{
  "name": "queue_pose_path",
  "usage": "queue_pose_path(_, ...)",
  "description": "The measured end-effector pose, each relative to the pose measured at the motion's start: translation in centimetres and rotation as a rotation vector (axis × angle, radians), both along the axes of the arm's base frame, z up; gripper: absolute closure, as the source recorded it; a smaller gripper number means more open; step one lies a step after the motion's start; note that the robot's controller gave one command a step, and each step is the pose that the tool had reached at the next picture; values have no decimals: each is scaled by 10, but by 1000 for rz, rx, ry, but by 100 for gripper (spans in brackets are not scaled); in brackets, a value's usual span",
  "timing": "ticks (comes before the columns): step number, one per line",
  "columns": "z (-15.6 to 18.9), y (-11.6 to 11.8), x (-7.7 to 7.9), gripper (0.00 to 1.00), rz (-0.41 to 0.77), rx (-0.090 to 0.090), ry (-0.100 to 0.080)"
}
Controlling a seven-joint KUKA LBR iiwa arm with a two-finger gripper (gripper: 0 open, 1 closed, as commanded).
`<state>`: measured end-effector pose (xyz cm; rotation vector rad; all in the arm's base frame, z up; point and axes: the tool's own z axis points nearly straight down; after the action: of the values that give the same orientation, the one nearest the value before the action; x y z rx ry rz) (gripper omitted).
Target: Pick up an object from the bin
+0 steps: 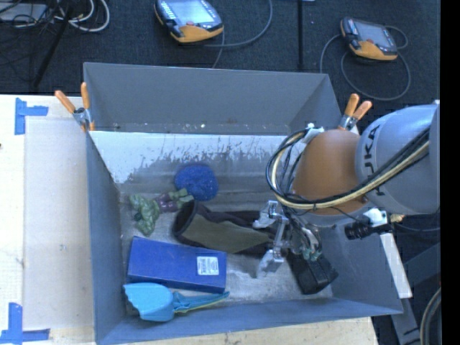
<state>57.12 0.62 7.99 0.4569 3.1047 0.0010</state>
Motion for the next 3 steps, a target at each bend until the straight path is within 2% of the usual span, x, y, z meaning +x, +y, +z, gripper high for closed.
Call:
queue_pose_path(1,0,0,0,0,0,0,0)
queue_pose_path(2,2,3,-8,100,145,-4,-38)
queue_pose_path(3,2,3,-8,100,145,-4,-38)
